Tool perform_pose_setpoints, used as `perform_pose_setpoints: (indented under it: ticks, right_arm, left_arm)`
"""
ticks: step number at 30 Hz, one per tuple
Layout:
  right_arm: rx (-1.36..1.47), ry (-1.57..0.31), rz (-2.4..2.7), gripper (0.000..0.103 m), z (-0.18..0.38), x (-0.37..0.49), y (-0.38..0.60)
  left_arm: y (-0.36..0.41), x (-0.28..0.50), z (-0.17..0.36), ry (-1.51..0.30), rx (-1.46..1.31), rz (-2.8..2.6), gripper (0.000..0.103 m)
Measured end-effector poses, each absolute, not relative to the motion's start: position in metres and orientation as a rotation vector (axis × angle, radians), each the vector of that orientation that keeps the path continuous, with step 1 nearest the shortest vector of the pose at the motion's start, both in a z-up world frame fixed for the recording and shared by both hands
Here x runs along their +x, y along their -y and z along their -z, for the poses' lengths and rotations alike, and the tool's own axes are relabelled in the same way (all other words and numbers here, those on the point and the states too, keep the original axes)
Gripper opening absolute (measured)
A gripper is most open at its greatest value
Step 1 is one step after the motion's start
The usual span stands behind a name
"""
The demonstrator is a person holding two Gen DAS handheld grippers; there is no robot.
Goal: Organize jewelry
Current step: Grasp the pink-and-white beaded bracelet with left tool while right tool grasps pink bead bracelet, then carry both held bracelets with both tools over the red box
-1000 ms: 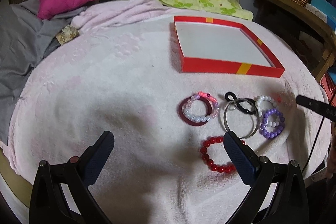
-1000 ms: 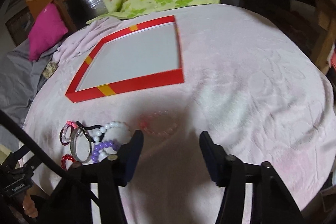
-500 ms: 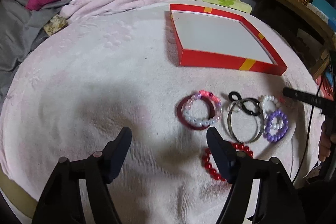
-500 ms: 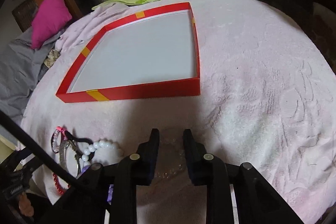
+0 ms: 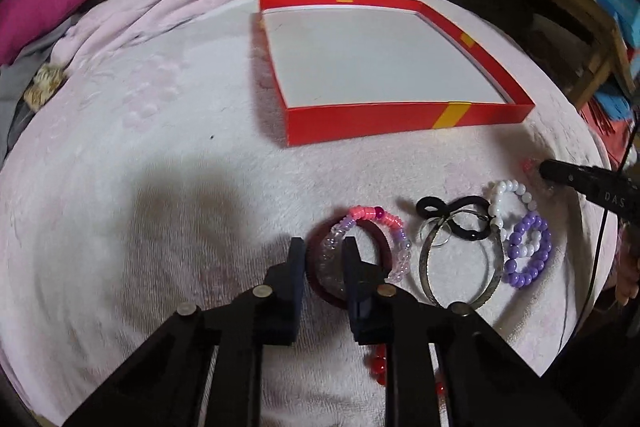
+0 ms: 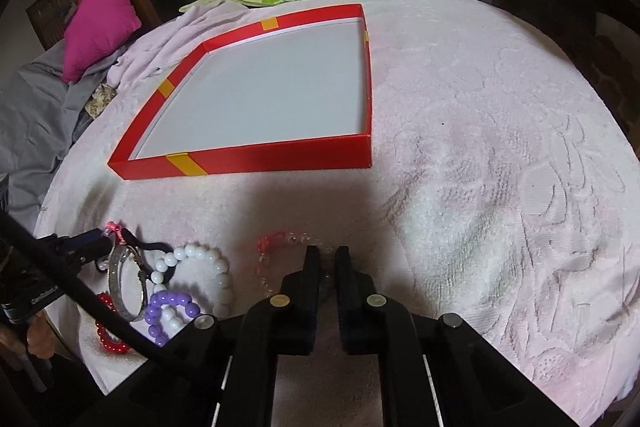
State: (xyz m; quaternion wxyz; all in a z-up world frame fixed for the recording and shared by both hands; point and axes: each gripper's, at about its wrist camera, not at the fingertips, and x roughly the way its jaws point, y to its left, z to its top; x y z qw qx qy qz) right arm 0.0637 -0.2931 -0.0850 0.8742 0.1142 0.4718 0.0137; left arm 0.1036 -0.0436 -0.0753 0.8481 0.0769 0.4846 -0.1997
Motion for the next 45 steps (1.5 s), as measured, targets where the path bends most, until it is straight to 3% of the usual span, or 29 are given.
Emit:
perform_pose_setpoints:
  ticks: [2, 19, 33, 45]
  right_arm:
    - [0.246, -0.983, -0.037, 0.008, 0.084, 0.065, 0.291]
    - [0.504, -0.873, -0.174, 0.008, 0.065, 0.055, 0.296]
    - [0.619, -0.847, -0.178, 0.008, 0.066, 0.051, 0.313]
    - [0.583, -0.874, -0.164, 0.008, 0.069, 0.052, 0.308]
  left_arm:
    - [0.043, 0.103, 0.074, -1.019, 0.157, 0.443, 0.013]
    - [0.025, 0.079, 0.044, -0.911, 0.044, 0.563, 0.008]
    - [0.011, 0.089, 0.041, -0.9, 0.039, 0.503, 0.008]
    - [0.029, 0.099, 0.064, -0.987, 0.1, 0.509, 0.019]
